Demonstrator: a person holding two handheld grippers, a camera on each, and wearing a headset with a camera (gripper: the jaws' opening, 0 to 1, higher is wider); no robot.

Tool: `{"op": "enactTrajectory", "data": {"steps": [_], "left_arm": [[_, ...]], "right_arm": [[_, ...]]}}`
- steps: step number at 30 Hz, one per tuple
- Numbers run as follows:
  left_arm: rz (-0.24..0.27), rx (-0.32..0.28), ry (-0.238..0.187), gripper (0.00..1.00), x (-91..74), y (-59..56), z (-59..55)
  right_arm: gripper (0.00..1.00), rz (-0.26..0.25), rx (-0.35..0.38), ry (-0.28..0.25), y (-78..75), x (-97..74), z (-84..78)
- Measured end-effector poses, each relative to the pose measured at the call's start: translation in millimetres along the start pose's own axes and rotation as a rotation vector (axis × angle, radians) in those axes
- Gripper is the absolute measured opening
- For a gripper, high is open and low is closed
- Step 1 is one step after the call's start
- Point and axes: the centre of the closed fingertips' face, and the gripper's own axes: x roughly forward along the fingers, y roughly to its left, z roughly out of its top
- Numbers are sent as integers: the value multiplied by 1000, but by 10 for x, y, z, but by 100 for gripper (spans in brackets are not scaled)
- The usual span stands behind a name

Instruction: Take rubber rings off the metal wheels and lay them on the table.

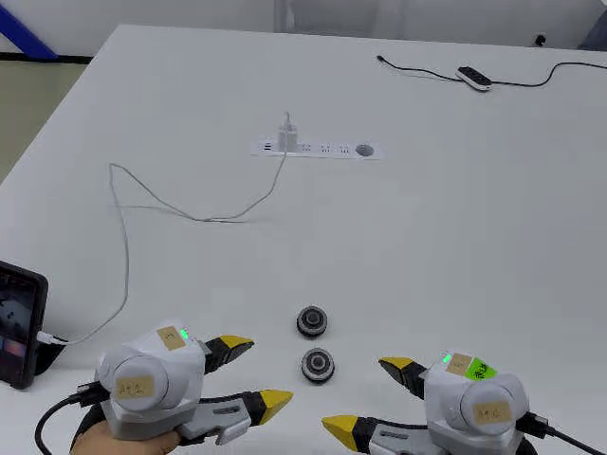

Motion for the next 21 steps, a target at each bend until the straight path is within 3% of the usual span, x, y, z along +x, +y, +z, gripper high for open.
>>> {"op": "enactTrajectory", "data": {"steps": [6,21], "left_arm": [[-17,29,17,47,81,-35,9],[-31,81,61,39,239,1,-11]], "right_arm": [[65,7,14,3,17,41,-4],[56,22,48,-8,14,98,-2]]}}
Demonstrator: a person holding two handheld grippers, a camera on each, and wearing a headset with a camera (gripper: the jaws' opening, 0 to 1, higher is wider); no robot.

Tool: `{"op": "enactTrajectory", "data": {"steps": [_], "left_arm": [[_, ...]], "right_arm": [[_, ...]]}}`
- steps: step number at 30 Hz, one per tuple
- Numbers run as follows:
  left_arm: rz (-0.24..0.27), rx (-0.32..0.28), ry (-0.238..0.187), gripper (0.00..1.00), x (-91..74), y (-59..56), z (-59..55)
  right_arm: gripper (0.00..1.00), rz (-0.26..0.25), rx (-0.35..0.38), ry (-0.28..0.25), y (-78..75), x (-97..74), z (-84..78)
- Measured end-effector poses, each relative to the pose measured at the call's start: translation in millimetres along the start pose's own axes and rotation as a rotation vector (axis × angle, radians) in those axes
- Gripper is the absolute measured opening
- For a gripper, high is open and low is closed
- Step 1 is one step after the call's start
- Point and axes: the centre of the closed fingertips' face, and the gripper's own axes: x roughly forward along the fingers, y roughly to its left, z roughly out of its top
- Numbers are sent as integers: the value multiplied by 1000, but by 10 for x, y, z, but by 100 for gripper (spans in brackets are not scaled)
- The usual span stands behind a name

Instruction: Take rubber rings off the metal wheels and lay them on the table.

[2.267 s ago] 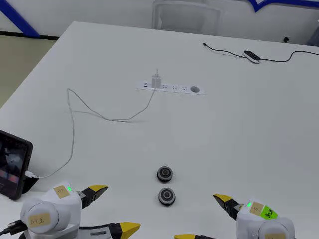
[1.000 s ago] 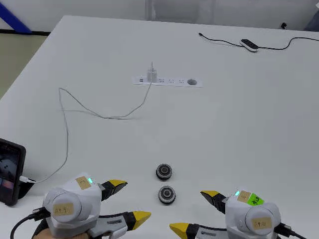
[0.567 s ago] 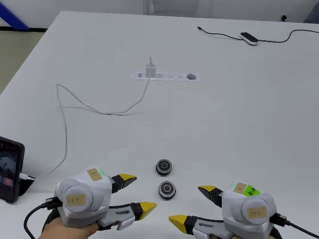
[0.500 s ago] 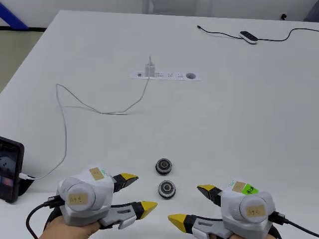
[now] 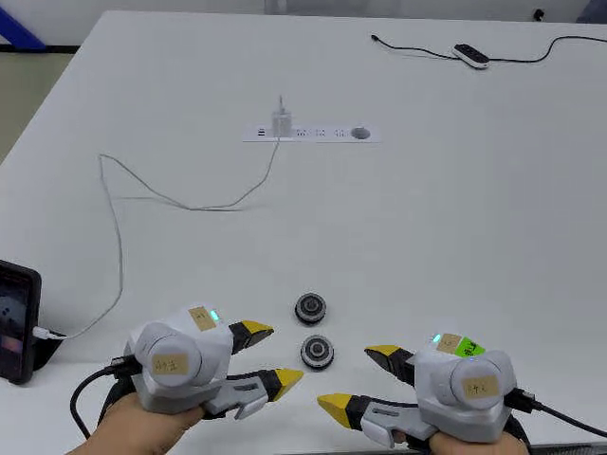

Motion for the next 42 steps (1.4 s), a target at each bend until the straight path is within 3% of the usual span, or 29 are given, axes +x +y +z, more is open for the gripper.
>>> {"op": "enactTrajectory", "data": {"steps": [14,22,42], "left_arm": [[-30,50,24,31,187,-26,47],[-37,78,57,28,259,-18,19],[-51,113,88,21,447,-49,-22]], "right_arm": [[47,-9,48,-21,-82,41,34],[44,-11,83,-31,-109,65,46],[38,-6,131,-41,-121,97,49]]}}
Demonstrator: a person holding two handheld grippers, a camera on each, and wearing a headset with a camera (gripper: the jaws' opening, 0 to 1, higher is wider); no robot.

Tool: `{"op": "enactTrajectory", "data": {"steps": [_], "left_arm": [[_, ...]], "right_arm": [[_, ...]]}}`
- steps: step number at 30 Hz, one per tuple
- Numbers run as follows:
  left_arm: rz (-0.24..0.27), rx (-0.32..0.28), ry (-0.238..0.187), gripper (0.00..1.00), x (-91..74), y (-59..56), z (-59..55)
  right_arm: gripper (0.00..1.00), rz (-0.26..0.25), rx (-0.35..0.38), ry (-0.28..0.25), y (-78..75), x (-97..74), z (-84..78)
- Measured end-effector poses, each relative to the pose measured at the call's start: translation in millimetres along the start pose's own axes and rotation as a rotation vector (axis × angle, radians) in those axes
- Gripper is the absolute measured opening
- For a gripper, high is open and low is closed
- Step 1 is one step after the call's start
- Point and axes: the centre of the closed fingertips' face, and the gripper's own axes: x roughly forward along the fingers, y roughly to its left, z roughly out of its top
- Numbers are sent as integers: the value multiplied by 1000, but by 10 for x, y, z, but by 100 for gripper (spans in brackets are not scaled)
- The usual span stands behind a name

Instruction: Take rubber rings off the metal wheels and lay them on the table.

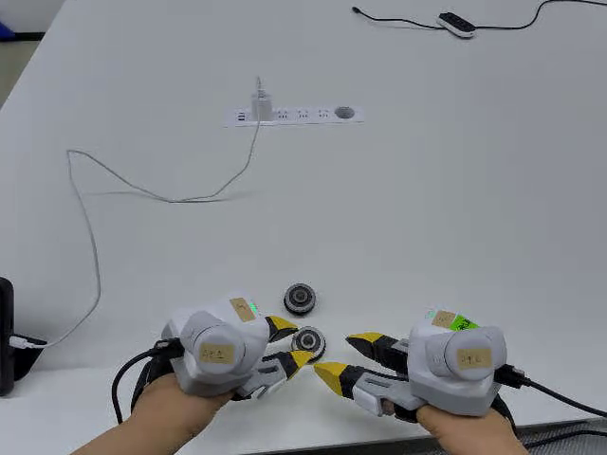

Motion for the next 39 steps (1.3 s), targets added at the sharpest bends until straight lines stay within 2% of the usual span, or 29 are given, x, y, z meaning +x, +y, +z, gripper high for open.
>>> {"op": "enactTrajectory", "data": {"steps": [22,34,39], "left_arm": [[-11,32,40,19,126,30,-83],[-16,37,33,17,169,52,-63],[-30,47,36,15,168,28,-67]], "right_arm": [[37,-4,39,-9,-44,25,-35],[37,-3,53,-6,-55,45,-59],[37,-5,70,-14,-77,58,-42]]}}
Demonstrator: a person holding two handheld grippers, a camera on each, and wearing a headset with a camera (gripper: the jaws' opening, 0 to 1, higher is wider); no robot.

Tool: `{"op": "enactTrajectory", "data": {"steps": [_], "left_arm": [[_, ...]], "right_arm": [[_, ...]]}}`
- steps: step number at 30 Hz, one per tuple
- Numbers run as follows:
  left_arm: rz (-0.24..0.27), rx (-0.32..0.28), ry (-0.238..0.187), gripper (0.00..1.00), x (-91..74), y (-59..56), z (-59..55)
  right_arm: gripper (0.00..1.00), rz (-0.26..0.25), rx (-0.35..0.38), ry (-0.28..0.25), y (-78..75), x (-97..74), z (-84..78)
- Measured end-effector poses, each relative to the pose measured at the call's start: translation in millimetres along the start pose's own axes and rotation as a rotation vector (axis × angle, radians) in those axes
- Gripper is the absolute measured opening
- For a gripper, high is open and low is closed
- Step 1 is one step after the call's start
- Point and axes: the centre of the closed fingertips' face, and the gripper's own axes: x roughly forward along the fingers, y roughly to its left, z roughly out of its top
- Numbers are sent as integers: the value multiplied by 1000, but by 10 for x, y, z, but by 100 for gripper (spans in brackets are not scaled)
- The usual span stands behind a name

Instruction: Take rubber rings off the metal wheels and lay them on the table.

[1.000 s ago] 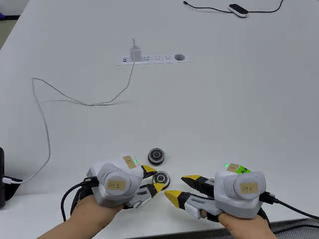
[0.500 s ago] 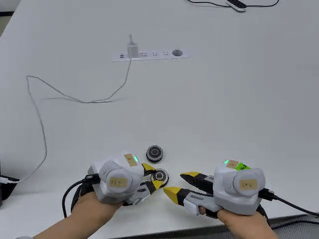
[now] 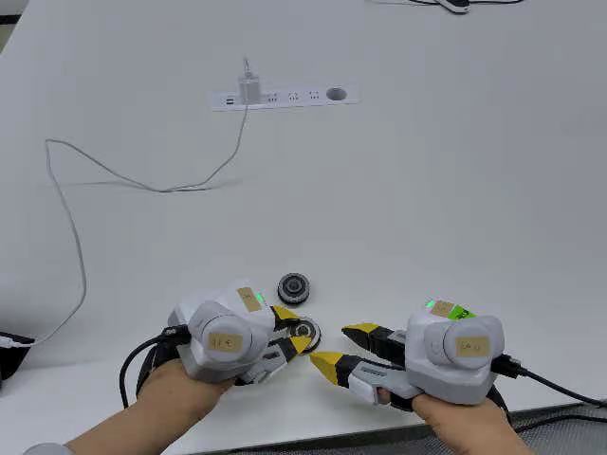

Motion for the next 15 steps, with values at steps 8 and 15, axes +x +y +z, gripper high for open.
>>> {"op": "enactTrajectory", "data": {"steps": [8,15], "left_arm": [[-2,-4,-2,14,6,13,-14],[-4,-6,-6,14,6,17,-8]], "right_arm": [[37,0,33,-11,-13,13,6],[37,3,77,-27,-26,38,29]]}}
